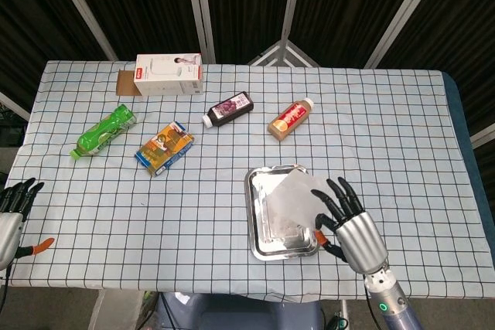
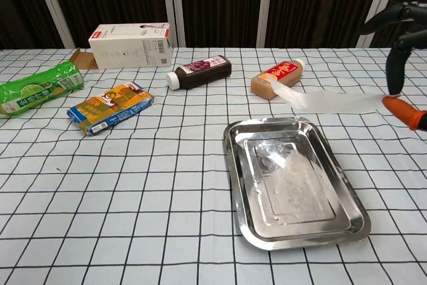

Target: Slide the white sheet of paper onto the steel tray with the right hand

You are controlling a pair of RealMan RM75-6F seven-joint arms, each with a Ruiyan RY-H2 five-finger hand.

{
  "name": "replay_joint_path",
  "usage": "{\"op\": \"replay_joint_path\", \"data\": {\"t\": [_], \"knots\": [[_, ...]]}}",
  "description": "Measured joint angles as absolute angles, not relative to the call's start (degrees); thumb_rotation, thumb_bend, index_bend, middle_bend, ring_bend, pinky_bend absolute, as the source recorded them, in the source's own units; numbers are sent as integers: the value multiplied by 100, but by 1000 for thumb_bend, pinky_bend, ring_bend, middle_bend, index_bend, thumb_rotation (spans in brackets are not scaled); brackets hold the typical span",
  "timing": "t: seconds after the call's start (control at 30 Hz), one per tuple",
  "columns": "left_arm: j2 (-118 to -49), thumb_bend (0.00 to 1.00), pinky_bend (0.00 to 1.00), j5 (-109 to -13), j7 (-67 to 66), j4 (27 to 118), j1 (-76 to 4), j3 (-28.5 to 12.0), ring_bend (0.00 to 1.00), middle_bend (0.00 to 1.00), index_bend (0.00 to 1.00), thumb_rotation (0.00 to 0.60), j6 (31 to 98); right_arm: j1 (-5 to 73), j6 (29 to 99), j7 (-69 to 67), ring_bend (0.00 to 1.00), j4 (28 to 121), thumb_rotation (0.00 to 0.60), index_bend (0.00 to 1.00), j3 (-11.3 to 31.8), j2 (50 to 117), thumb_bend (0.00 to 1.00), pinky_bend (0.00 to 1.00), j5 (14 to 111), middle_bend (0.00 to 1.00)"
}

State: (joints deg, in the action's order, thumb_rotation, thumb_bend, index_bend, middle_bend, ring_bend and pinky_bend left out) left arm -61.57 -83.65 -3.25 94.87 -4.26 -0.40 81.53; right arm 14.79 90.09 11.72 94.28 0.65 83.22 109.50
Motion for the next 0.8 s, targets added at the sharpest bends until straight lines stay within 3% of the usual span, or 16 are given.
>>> {"op": "replay_joint_path", "data": {"t": [0.27,0.8], "knots": [[-6155,0,0,-8368,-306,9473,-432,-41,0,0,0,600,8144,1685,8450,1031,50,8971,600,689,-370,8330,469,0,11262,237],[-6166,0,0,-8343,-333,9466,-450,-50,0,0,0,600,8117,2182,7794,668,50,7934,600,710,-438,8610,469,0,11230,247]]}}
